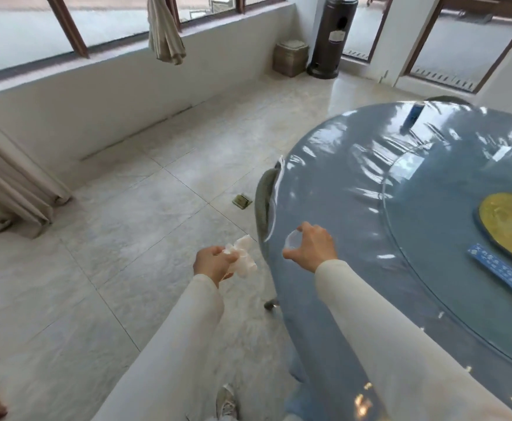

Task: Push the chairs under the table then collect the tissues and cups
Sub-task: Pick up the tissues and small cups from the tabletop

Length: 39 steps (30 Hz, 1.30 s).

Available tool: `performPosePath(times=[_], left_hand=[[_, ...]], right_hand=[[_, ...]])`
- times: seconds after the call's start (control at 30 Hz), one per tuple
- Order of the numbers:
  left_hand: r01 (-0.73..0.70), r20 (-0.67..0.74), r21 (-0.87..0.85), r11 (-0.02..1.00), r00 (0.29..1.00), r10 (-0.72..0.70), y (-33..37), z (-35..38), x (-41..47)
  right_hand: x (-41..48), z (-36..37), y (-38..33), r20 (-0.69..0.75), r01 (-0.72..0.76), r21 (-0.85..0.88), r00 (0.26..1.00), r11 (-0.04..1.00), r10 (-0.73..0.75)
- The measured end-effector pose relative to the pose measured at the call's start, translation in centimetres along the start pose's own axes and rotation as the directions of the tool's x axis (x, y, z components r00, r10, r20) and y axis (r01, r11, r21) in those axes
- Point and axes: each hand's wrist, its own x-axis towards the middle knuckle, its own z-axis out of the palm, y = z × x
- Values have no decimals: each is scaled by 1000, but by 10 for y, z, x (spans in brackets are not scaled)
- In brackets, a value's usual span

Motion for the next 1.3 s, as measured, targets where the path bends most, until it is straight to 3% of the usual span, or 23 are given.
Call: performPosePath(times=[0.33,0.83,1.07,1.3], left_hand=[[-52,95,-25,998,994,54,90,-20,119],[-149,284,172,974,954,96,274,105,328],[-211,460,295,932,886,55,319,205,377],[-314,678,426,848,732,-69,325,322,424]], right_hand=[[115,8,-81,-29,-29,-23,999,999,29],[370,-40,-81,-140,-251,97,955,963,263],[414,-57,-32,-191,-446,197,856,873,481],[450,-67,29,-162,-685,276,659,674,735]])
